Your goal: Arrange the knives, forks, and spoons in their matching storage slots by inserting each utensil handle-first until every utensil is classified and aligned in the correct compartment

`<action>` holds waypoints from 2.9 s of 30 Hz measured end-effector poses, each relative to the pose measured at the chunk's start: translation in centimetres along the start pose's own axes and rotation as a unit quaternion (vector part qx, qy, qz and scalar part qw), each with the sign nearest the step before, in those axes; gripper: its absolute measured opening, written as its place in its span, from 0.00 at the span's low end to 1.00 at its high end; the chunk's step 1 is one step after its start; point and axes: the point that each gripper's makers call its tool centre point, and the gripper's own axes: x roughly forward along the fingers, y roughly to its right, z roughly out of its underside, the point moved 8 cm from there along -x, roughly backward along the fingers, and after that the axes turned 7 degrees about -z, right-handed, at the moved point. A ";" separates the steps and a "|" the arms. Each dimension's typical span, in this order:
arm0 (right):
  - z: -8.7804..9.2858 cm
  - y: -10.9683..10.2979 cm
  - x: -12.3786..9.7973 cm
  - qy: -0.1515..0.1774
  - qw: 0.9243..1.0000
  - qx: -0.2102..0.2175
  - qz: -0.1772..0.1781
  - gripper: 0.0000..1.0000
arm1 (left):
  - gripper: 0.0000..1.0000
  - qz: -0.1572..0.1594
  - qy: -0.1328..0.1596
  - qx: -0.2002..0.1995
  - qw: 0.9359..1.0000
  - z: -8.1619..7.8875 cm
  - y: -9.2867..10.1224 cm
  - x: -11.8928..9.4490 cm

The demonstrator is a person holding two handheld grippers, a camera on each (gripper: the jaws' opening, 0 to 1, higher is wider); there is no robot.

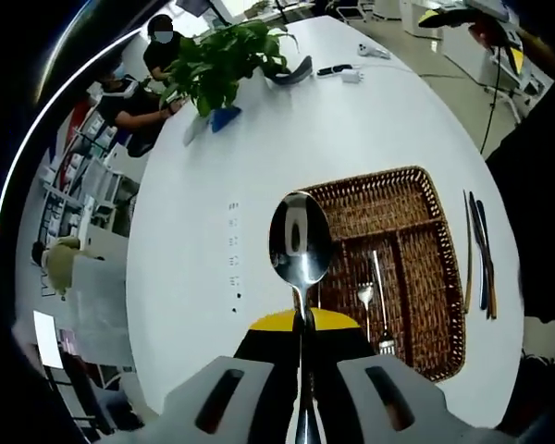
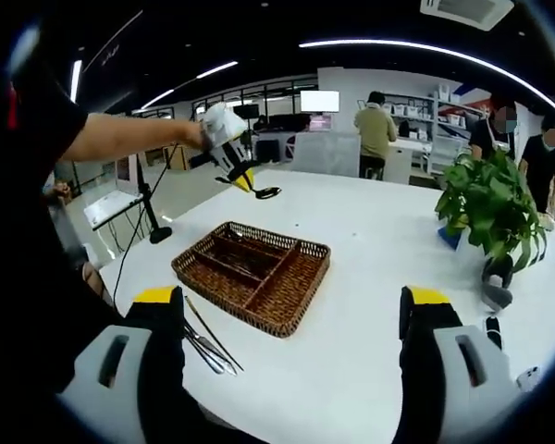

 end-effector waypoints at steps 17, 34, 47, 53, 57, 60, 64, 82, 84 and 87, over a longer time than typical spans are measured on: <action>0.4 0.4 -0.2 -0.004 1.000 0.009 0.010 1.00 | 0.01 0.007 -0.007 -0.009 1.000 1.3 -0.1 3.6; 0.5 0.1 -0.2 -0.011 1.000 0.009 0.014 1.00 | 0.00 0.003 -0.004 -0.026 1.000 2.9 0.9 7.0; 0.2 0.0 -0.5 -0.004 1.000 0.009 0.013 1.00 | 0.00 -0.002 -0.014 -0.035 0.999 3.7 2.0 9.2; 0.3 -0.1 -0.5 0.007 1.000 0.021 0.012 1.00 | 0.00 0.007 -0.018 -0.041 0.999 4.4 3.0 10.3; 0.3 0.0 -0.4 0.003 1.000 0.017 0.012 1.00 | 0.00 0.014 -0.019 -0.051 0.998 4.7 3.4 11.0; 0.2 0.2 -0.4 0.004 1.000 0.018 0.014 1.00 | 0.00 0.015 -0.019 -0.049 0.998 4.9 3.6 11.4; 0.3 0.3 -0.3 0.004 1.000 0.019 0.014 1.00 | 0.00 0.019 -0.023 -0.060 0.998 5.3 3.9 12.2; 0.6 0.6 0.0 0.001 0.999 0.029 0.015 1.00 | 0.00 0.041 -0.030 -0.104 0.993 6.3 5.3 15.1; 0.6 0.7 -0.1 0.001 0.999 0.030 0.019 1.00 | 0.00 0.049 -0.035 -0.087 0.994 6.5 5.6 15.4; 0.7 0.8 -0.2 0.001 0.999 0.033 0.020 1.00 | 0.00 0.055 -0.031 -0.077 0.995 6.7 6.0 15.7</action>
